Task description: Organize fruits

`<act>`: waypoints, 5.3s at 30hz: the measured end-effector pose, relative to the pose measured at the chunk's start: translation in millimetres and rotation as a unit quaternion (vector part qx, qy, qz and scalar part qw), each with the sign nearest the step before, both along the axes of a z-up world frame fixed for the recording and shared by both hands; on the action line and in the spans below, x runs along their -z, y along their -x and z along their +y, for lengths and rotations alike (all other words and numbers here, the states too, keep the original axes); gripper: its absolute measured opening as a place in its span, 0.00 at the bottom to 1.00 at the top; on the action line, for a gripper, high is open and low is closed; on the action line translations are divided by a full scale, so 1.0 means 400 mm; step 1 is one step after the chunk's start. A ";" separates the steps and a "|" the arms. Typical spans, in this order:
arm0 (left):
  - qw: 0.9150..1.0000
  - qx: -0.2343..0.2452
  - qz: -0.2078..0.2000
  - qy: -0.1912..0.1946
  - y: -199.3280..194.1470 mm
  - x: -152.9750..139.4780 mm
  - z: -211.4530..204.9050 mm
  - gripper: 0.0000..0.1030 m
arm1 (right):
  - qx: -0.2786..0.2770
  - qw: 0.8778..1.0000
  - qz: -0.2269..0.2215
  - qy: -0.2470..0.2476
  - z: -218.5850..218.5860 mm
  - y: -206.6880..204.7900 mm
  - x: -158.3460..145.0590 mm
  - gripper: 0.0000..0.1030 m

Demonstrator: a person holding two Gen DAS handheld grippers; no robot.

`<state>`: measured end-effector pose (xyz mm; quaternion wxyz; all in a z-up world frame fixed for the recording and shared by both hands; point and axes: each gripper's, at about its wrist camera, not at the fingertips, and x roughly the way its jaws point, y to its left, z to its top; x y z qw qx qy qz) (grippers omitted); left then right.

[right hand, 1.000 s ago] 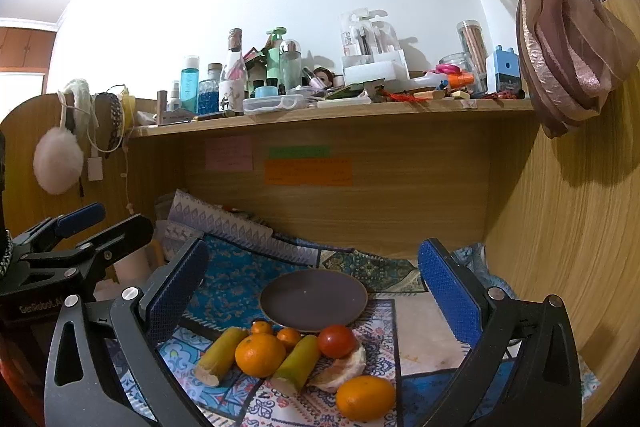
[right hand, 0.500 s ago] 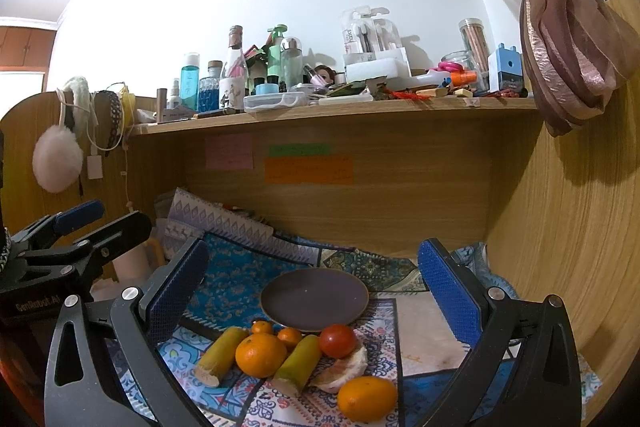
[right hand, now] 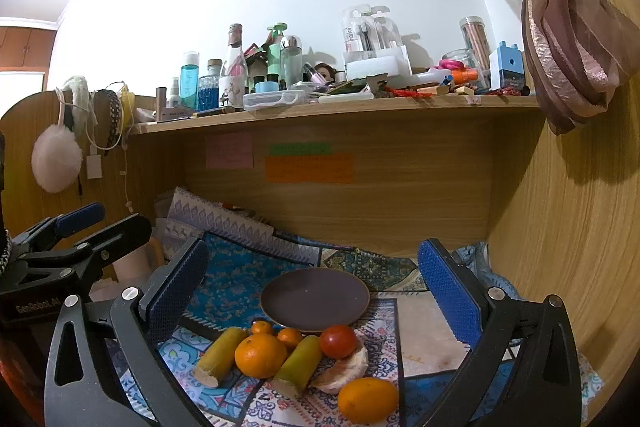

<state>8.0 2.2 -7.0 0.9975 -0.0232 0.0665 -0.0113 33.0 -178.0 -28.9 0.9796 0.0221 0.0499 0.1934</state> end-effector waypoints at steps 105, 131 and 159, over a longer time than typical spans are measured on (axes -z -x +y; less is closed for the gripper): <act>0.968 0.034 0.246 -0.014 -0.367 0.213 0.180 0.37 | -0.035 0.976 0.193 0.091 -0.047 -0.361 0.182 0.60; 0.976 0.049 0.210 -0.034 -0.613 0.109 0.114 0.37 | -0.069 0.973 0.177 0.133 0.115 -0.605 0.129 0.61; 0.942 0.075 0.323 -0.053 -0.850 0.315 0.079 0.37 | -0.096 0.931 0.283 0.209 0.193 -0.801 0.282 0.61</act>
